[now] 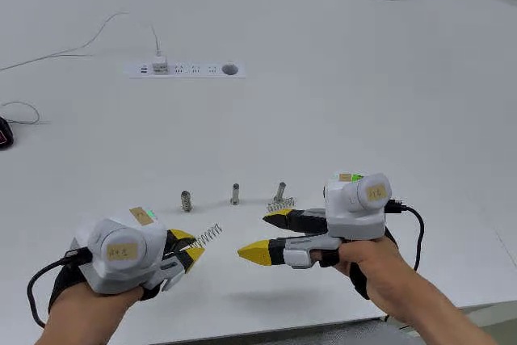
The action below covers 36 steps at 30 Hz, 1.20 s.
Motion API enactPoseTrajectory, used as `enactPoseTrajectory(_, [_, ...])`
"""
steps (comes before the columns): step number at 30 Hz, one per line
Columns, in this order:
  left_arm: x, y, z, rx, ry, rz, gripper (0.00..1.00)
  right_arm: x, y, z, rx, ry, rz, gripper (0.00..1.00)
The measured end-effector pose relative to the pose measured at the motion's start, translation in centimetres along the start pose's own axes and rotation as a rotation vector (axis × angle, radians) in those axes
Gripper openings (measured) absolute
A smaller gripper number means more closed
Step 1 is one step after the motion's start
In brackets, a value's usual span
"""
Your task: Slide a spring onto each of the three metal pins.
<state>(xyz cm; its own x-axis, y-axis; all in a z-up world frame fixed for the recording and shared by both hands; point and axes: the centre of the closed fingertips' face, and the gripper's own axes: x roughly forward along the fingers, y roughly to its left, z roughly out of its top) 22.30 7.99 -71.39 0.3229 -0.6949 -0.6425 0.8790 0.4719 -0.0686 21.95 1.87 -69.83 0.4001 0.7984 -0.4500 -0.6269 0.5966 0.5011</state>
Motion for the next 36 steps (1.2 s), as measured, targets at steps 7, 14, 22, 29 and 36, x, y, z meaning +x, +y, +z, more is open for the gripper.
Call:
enactPoseTrajectory(7, [0.0,-0.7,1.3,0.025,-0.021,-0.020,0.10,0.4,1.0,0.8,0.018,-0.020,0.051,0.48])
enactPoseTrajectory(14, [0.1,-1.7,2.2,0.042,-0.037,-0.049,0.10,0.9,1.4,1.4,0.041,-0.033,0.090,0.39])
enactPoseTrajectory(22, [0.0,-2.7,3.3,0.084,-0.055,-0.080,0.10,1.1,2.2,1.9,0.063,-0.037,0.142,0.27])
enactPoseTrajectory(29, [0.0,-2.9,3.4,0.107,-0.051,-0.098,0.10,0.8,2.2,1.9,0.079,-0.035,0.153,0.20])
enactPoseTrajectory(36, [0.0,-3.2,3.2,0.116,-0.044,-0.110,0.10,0.6,2.6,1.8,0.082,-0.018,0.168,0.16])
